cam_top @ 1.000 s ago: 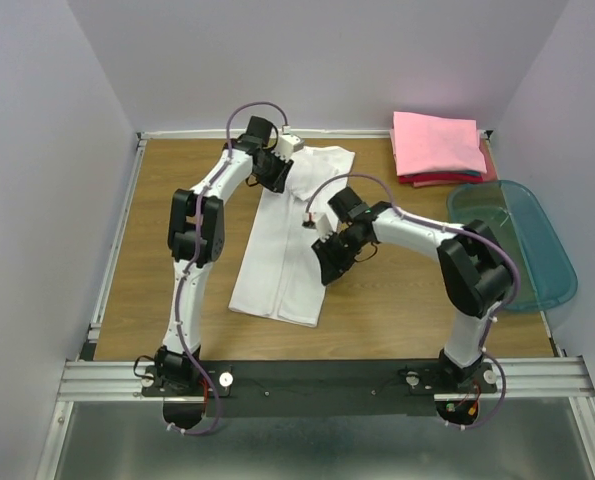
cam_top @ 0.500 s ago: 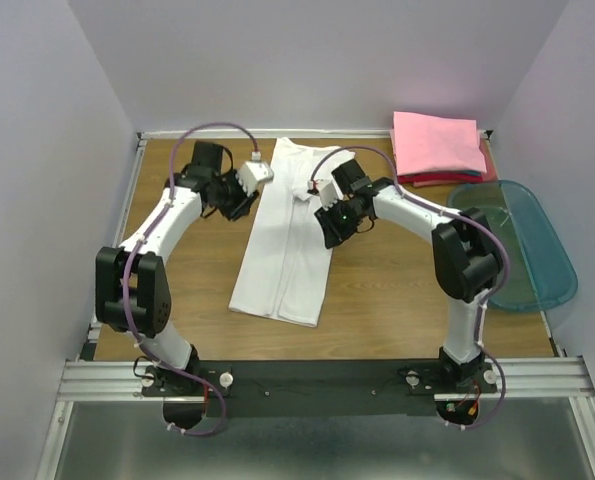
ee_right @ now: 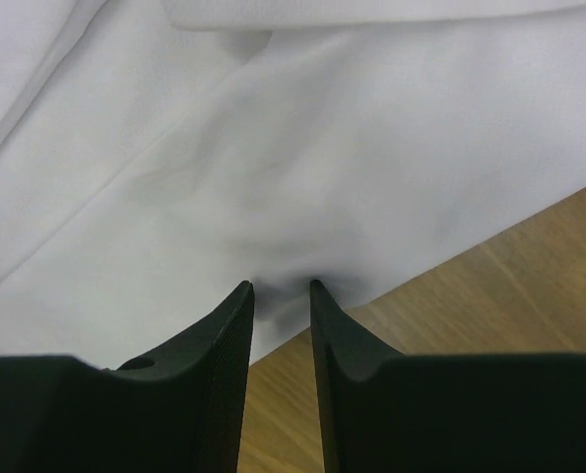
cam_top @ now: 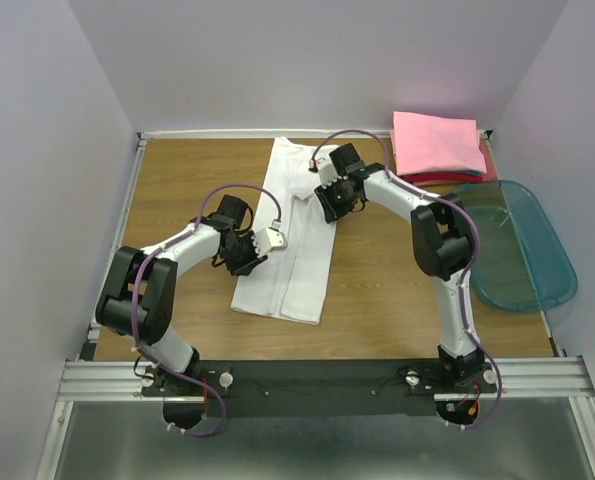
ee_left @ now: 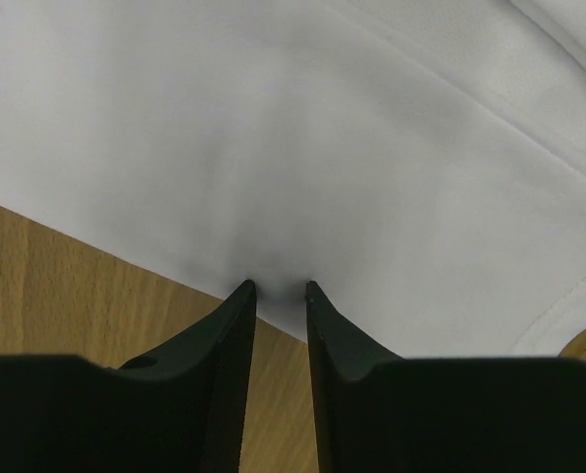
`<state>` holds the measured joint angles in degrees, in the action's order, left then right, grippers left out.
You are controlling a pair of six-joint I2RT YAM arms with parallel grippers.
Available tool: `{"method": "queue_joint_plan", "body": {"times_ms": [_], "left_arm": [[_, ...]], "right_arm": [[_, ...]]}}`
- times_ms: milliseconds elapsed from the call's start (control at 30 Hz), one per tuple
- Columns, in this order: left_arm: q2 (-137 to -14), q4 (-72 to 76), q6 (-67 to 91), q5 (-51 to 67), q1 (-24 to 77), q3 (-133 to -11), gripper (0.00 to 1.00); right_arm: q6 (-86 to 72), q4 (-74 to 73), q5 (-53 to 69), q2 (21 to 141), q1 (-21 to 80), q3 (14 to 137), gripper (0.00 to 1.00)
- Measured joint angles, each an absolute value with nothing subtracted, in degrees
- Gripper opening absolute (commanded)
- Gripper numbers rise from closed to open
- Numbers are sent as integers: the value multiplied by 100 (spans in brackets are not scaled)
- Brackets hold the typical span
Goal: Fold and stack the t-shirts
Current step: Fold the tshirt
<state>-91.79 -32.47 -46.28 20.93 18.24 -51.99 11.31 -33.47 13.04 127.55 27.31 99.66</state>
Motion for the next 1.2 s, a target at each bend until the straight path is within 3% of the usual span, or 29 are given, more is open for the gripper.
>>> {"method": "queue_joint_plan", "body": {"times_ms": [300,367,500,533,667,700,733,767,800,1000,1200], "left_arm": [[-9205,-2867,-4547,1949,2370,-5162,32],[-9220,-2836,-4497,1949,2377,-5179,36],[-9174,-2867,-4427,1953,2373,-5207,48],[-9061,-2923,-4427,1957,2375,-5207,58],[-8064,-3065,-4521,2012,2375,-5210,71],[-7625,-3089,-4567,2018,2375,-5249,84],[-7319,-3094,-4611,2023,2375,-5293,87],[-6910,-3094,-4648,2036,2375,-5384,98],[-6687,-3081,-4707,2045,2375,-5448,99],[-5443,-2510,-4453,2270,2375,-5603,99],[-5030,-2462,-5162,2884,2377,-5384,93]], "right_arm": [[1153,-3181,978,13316,2670,10779,36],[1153,-3129,941,13399,2630,10901,38],[1166,-3111,965,13362,2585,10864,47],[1170,-3129,985,13332,2580,10833,55],[1398,-3365,1337,12634,2580,10239,59],[1522,-3496,1450,12215,2580,10084,61],[1592,-3509,1500,12062,2580,10018,66],[1695,-3551,1551,11758,2587,9939,92],[1828,-3577,1619,11266,2613,9815,100],[2456,-3520,2174,9476,2773,9625,100],[3033,-3498,3009,9146,2867,9065,100]]}}
